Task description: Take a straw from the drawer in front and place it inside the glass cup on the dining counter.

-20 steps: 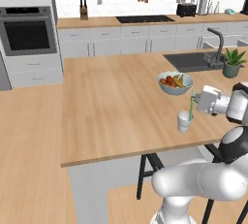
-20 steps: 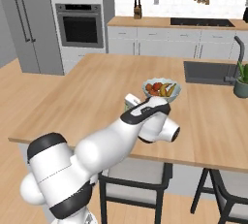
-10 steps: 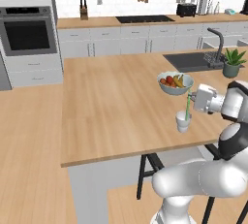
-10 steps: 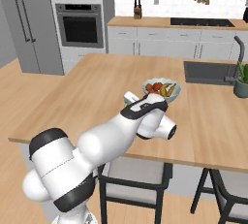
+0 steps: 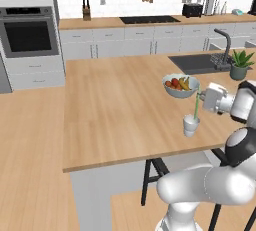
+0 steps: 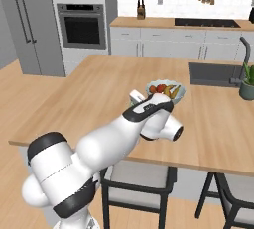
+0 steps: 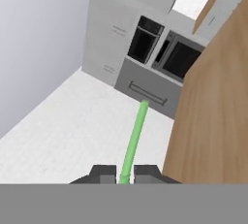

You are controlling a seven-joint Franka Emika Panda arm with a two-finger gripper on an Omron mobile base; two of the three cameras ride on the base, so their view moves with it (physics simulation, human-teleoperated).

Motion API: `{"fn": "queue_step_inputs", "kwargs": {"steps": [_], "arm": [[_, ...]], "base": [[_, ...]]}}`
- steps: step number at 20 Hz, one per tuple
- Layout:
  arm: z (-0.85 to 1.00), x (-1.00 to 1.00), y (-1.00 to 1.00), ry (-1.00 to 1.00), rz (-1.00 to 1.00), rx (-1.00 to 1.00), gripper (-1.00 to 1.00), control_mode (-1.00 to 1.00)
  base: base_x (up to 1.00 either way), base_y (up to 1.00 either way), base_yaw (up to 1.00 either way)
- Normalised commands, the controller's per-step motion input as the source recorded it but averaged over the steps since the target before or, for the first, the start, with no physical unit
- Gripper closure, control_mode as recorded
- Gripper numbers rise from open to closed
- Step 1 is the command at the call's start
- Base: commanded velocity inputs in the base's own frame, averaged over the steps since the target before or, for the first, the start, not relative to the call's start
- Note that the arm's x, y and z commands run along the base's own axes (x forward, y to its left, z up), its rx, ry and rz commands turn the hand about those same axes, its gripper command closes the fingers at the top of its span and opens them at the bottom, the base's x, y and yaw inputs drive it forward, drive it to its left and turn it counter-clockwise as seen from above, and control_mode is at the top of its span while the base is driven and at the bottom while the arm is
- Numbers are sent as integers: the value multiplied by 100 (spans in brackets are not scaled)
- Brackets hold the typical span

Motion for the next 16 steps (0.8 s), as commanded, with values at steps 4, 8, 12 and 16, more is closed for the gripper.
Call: {"fn": "queue_step_inputs", "kwargs": {"steps": [4, 8, 12, 16], "arm": [[13, 0, -4, -1, -7, 0, 100, -100], [-6, 4, 0, 0, -7, 0, 100, -100], [-25, 16, 0, 0, -6, 0, 100, -100], [-24, 23, 0, 0, -3, 0, 100, -100]], "base": [[0, 0, 0], [0, 0, 0], [0, 0, 0], [0, 0, 0]]}}
